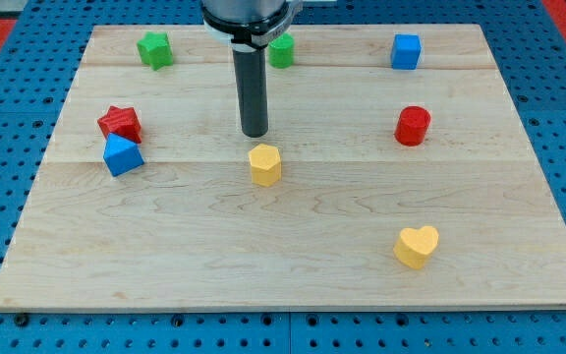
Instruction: Push the blue triangle to the bottom center of the board
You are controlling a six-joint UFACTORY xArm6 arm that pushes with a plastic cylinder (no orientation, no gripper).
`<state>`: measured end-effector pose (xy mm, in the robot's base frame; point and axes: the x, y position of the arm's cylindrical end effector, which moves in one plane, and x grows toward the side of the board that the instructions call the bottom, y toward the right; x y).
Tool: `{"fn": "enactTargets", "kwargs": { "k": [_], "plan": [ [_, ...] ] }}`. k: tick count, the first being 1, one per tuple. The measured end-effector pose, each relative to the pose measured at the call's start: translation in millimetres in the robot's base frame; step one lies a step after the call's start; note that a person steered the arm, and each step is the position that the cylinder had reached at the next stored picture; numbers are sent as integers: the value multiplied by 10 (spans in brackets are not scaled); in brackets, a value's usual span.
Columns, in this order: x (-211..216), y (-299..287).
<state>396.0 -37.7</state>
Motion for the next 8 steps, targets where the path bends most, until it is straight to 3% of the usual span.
{"fn": "enactTargets", "kwargs": {
  "k": [3, 5, 8],
  "plan": [
    [122, -1428],
    [684, -1545],
    [614, -1700]
  ]
}}
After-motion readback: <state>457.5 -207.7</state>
